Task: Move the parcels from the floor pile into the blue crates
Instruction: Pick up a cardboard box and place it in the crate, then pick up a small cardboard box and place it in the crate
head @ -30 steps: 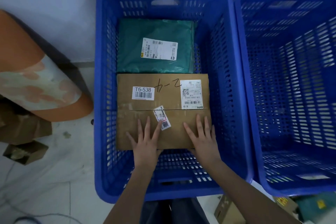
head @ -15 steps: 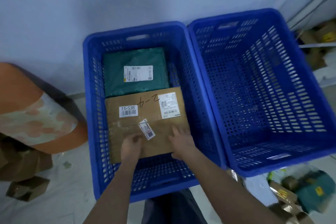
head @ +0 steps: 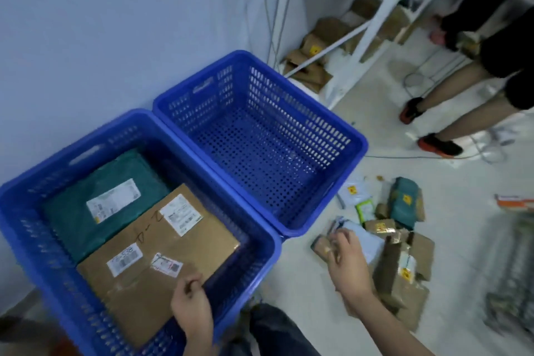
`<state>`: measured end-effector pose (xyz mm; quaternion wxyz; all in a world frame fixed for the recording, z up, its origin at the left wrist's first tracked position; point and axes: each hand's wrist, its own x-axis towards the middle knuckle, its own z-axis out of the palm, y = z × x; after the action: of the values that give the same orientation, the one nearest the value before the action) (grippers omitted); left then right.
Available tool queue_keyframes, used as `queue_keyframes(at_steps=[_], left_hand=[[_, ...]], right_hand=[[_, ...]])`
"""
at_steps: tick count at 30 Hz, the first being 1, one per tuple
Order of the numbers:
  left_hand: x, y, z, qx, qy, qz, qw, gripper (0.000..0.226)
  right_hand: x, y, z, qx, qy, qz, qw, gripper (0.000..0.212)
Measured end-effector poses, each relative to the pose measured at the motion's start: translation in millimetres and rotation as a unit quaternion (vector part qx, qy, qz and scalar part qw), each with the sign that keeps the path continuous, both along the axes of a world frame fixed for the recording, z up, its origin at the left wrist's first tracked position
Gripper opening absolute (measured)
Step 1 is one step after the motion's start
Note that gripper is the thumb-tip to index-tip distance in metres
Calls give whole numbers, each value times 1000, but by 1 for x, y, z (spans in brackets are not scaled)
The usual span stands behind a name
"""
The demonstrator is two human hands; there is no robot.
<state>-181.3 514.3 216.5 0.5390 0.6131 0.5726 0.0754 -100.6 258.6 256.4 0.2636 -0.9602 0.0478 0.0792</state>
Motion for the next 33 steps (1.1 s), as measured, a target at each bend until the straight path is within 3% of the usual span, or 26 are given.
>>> queue_keyframes(at_steps=[2,4,6,9,11,13,17,19,21,23,25,30,32,33], left_hand=[[1,-2,-3,-2,0,-34,999,22],[8,-8,-7,-17,10,-76,997,21],[27,-20,-6,-18,31,-128,991,20],[55,-57,5,43,24,-243,969,19],[70,-100,9,78,-7,-372,925,22],[83,-150,7,81,-7,-515,853,28],[100,-249,-35,53,122,-695,707,24],[105,-289,-62,30,221,-718,660,18],[109,-328,-88,-25,296,-703,647,21],[118,-366,-104,-46,337,-715,611,32],[129,-401,-116,-42,357,-730,581,19],[156,-479,-170,-64,351,-721,594,22],[162,-508,-202,-81,347,-725,589,17],[163,-521,-217,-85,344,-732,583,14]], right_hand=[[-17,-45,-4,-19,108,-146,983,24],[-37,-84,-14,5,222,-257,940,28],[-57,-116,-30,45,285,-320,902,31],[-94,-149,-51,75,350,-373,856,12],[-114,-168,-66,71,381,-389,836,21],[-127,-185,-81,93,390,-395,827,26],[-128,-234,-101,120,417,-421,797,13],[-121,-260,-108,143,413,-454,777,12],[-113,-289,-119,158,398,-495,756,9],[-106,-320,-135,164,387,-506,753,7],[-97,-348,-153,165,392,-494,758,12],[-74,-404,-215,204,347,-514,757,40],[-67,-423,-243,222,324,-527,753,36],[-65,-432,-259,231,306,-535,753,22]])
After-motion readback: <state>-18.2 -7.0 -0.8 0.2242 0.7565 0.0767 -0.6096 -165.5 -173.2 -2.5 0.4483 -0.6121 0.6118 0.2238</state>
